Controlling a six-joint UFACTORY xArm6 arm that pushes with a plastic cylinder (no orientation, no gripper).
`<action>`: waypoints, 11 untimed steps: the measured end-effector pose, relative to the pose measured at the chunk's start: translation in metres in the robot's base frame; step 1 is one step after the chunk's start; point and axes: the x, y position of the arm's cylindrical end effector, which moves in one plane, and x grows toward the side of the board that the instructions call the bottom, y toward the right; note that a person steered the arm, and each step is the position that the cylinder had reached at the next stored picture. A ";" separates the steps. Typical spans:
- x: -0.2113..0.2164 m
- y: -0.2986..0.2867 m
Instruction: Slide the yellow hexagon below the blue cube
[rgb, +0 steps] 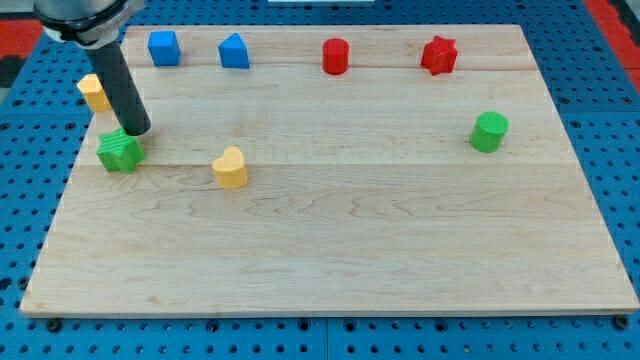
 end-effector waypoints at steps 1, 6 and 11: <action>-0.003 -0.005; -0.092 -0.074; -0.033 -0.003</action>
